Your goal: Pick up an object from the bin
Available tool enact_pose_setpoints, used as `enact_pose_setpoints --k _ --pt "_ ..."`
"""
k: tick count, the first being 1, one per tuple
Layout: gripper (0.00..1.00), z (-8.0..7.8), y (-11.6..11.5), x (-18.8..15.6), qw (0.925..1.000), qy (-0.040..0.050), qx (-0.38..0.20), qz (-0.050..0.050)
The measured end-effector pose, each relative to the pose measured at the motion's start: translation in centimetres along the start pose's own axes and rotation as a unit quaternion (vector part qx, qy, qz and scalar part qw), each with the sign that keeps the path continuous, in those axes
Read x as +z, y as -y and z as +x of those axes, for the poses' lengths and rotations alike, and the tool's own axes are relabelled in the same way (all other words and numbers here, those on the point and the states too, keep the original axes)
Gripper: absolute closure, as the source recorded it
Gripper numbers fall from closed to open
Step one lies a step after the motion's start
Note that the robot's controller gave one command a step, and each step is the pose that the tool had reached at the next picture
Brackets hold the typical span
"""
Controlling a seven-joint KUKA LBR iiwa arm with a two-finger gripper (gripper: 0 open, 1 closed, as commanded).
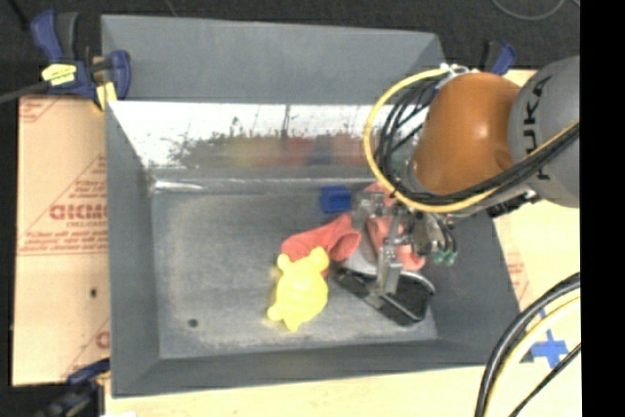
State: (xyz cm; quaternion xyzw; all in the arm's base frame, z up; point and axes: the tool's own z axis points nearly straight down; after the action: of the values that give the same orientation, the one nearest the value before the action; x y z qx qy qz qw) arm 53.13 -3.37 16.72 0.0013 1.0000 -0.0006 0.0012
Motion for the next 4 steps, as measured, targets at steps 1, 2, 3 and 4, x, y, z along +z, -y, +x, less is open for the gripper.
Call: enact_pose_setpoints --k 1,2,3,4 --pt "0.0 -0.5 -1.5 3.8 0.9997 -0.0026 -0.023 0.0" --pt "0.0 -1.1 -3.8 4.3 0.9998 0.0032 -0.021 0.0" --pt "0.0 -1.3 -5.2 8.3 0.9999 0.0007 -0.01 -0.001" --pt "1.0 -1.0 -5.5 9.4 0.9996 0.0068 0.027 -0.001"
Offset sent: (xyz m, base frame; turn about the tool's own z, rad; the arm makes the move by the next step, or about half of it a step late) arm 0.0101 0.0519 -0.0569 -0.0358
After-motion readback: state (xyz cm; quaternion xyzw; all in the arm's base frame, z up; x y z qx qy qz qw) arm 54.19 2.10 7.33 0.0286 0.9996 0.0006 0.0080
